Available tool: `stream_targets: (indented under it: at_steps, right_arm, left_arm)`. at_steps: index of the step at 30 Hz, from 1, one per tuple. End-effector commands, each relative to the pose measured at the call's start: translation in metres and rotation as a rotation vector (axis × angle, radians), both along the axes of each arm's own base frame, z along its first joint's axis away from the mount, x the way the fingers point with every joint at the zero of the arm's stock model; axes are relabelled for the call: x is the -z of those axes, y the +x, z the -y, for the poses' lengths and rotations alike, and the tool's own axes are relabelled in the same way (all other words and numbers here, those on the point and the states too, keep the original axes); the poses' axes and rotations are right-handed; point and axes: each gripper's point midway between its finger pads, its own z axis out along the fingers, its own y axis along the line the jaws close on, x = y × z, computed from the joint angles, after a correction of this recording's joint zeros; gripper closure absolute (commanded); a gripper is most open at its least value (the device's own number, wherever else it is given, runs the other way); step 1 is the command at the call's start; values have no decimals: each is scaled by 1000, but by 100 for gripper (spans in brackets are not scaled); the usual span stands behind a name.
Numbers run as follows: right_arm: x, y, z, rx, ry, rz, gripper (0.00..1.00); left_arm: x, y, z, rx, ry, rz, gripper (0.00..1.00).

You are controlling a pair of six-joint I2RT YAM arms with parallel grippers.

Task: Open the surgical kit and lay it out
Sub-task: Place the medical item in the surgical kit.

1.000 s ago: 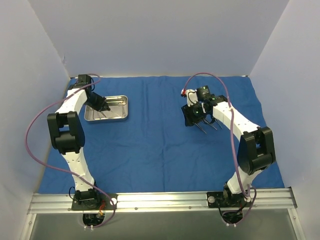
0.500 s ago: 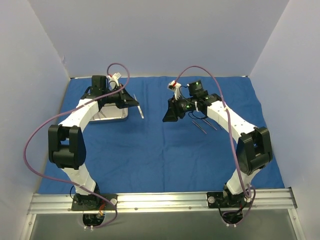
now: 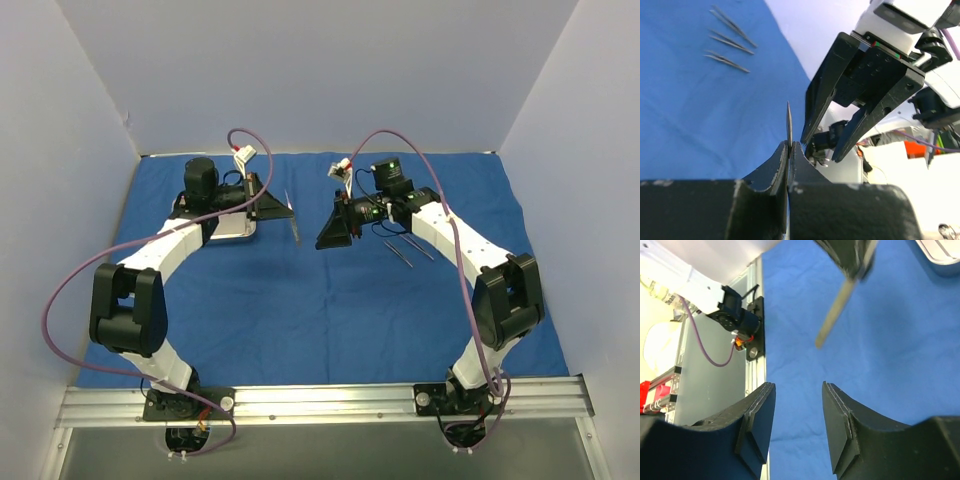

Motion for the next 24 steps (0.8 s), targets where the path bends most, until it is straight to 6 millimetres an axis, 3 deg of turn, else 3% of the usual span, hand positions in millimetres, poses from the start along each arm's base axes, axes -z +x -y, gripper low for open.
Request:
stream_targets:
  at_steps: [1,8,24]
  right_arm:
    - [-35,-7,-9,-65,71,59,58]
    - [-38,-2,-17,-49,77,77,64]
    - [-33,3,-21,-15,75,26,73]
  left_arm:
    - [-40,-20,14,96,-81,155,98]
    - [-46,-33,37,164,-123,180,98]
    - [-51,-45,49,230,-194,145,98]
